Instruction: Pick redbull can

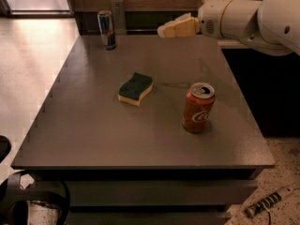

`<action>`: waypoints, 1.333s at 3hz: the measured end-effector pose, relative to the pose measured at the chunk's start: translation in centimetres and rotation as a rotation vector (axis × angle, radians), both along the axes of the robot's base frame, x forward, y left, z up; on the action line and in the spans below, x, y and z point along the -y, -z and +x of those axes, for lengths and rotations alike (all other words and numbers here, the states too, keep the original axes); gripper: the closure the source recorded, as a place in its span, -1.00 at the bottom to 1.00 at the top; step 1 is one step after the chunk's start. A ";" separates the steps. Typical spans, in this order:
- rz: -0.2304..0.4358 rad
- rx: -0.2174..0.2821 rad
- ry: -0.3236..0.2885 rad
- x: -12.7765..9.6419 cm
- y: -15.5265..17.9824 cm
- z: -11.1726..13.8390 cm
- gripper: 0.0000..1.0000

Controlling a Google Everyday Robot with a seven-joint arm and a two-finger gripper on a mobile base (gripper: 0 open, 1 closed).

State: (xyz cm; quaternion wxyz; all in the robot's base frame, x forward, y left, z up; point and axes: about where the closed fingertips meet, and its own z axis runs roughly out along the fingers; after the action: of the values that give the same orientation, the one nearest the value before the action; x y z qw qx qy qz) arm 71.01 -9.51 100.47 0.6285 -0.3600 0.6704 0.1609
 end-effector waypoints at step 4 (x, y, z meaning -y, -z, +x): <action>0.141 -0.061 -0.089 -10.5 5.6 5.0 -1.00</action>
Offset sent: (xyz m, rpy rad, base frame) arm 0.0490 0.0952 -0.0533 0.1369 0.0530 0.0957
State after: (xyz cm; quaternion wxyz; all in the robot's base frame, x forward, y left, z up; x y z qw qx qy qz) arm 76.06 1.01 94.86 0.6239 -0.3392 0.6596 0.2463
